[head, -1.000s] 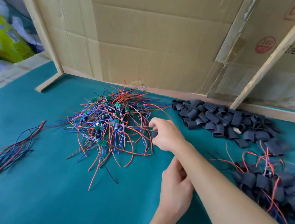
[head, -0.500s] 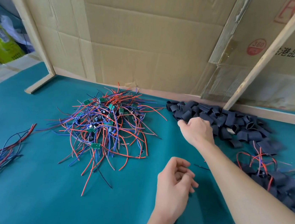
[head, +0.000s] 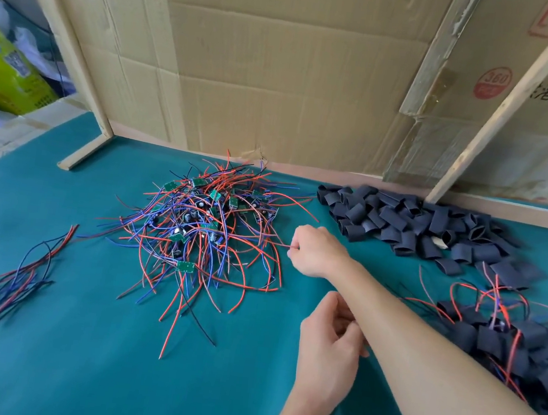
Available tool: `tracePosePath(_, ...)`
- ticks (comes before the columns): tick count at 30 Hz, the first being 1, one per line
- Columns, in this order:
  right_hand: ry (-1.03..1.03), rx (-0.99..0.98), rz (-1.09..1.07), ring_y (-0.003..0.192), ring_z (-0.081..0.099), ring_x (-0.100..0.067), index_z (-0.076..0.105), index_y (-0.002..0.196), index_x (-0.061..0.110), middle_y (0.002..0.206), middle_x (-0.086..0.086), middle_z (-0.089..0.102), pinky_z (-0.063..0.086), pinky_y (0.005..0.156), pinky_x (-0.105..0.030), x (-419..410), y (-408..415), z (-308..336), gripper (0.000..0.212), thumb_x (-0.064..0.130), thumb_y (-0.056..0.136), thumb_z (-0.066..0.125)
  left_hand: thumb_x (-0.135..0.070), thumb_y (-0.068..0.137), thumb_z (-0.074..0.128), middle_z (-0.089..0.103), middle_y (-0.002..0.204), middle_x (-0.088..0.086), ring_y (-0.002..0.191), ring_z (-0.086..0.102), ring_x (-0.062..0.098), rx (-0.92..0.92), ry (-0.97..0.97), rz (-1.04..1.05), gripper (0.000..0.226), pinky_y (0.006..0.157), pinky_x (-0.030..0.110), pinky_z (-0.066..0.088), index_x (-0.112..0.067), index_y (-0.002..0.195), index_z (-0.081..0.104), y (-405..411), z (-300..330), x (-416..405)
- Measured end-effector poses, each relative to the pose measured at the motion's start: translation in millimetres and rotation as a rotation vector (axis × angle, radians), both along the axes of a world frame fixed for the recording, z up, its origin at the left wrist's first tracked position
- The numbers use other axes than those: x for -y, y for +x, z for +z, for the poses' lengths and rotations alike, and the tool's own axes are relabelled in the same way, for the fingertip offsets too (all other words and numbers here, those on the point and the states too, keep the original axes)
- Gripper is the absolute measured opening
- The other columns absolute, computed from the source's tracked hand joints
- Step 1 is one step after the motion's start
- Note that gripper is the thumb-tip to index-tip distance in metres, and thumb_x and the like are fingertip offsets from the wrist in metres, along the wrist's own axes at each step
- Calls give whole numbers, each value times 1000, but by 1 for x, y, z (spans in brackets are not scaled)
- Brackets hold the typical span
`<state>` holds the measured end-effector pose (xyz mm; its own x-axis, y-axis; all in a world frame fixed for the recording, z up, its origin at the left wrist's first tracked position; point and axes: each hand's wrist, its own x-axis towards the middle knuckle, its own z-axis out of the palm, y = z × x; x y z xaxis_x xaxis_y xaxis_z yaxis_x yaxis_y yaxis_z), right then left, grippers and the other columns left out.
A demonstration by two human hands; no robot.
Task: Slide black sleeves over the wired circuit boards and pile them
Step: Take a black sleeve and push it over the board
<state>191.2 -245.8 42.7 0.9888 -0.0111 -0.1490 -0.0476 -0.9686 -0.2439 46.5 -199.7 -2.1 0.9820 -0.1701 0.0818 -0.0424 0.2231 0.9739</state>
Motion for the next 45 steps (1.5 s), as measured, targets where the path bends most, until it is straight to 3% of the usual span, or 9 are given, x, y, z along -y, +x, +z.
tracePosePath(4, 145, 16, -26, 97, 64, -39, 65, 77, 13, 92, -17, 68, 51, 78, -35, 15, -14, 18, 22, 25, 95, 61, 3, 85, 52, 69, 83, 11, 65, 66, 16, -6, -13, 55, 18, 62, 30, 55, -10, 91, 63, -1, -2, -1)
tracePosePath(10, 662, 17, -138, 48, 42, -13, 65, 82, 13, 55, 4, 53, 34, 50, -26, 77, -81, 48, 17, 22, 97, 67, -4, 101, 52, 75, 104, 0, 96, 74, 14, -100, -65, 173, 23, 91, 30, 57, -19, 112, 64, 4, -4, 0)
tracePosePath(14, 838, -94, -50, 51, 33, -13, 63, 82, 16, 59, 1, 46, 32, 46, -22, 100, -139, 55, 18, 18, 100, 64, -24, 110, 45, 73, 120, 5, 108, 73, 15, -220, -237, 144, 23, 94, 28, 56, -20, 130, 56, 4, 1, -1)
tracePosePath(18, 982, -247, 52, 54, 34, -13, 64, 80, 20, 64, 4, 48, 32, 50, -18, 107, -179, 52, 20, 18, 99, 69, -31, 109, 44, 75, 115, 13, 106, 74, 23, -326, -359, 119, 30, 92, 33, 58, -8, 117, 61, 9, 5, -4)
tracePosePath(23, 823, -417, 169, 65, 37, -12, 68, 80, 24, 70, 2, 51, 30, 58, -21, 108, -189, 42, 11, 25, 88, 75, -16, 109, 44, 75, 93, 14, 82, 72, 21, -313, -374, 26, 21, 72, 26, 56, -3, 117, 58, 9, 4, -9)
tracePosePath(30, 1070, 305, -379, 41, 40, -11, 65, 78, 7, 61, 1, 53, 30, 39, -20, 104, -154, 8, 17, 9, 92, 74, 2, 103, 47, 75, 90, 10, 79, 70, 20, -202, -191, -22, 25, 70, 24, 55, -8, 116, 66, 4, 2, -5)
tracePosePath(37, 1179, 366, -298, 58, 62, -14, 75, 81, 18, 71, -6, 69, 50, 53, -25, 82, -157, -16, 17, 5, 91, 72, -4, 77, 50, 74, 90, 10, 83, 68, 19, -157, -105, -77, 54, 86, 26, 56, -18, 127, 64, 3, 1, -4)
tracePosePath(41, 1111, 372, -273, 58, 59, -11, 75, 77, 22, 73, -11, 69, 49, 54, -24, 85, -159, -15, 10, 16, 86, 73, 14, 100, 33, 77, 96, 7, 83, 70, 18, -80, -41, -107, 54, 81, 24, 56, -15, 135, 62, 1, 2, -1)
tracePosePath(45, 1148, 342, -245, 60, 59, -12, 77, 80, 24, 70, -9, 69, 47, 54, -21, 86, -160, -14, 8, 28, 79, 71, -10, 111, 39, 77, 105, 7, 89, 74, 20, -11, -9, -68, 34, 83, 28, 59, -18, 130, 65, -1, 6, 1)
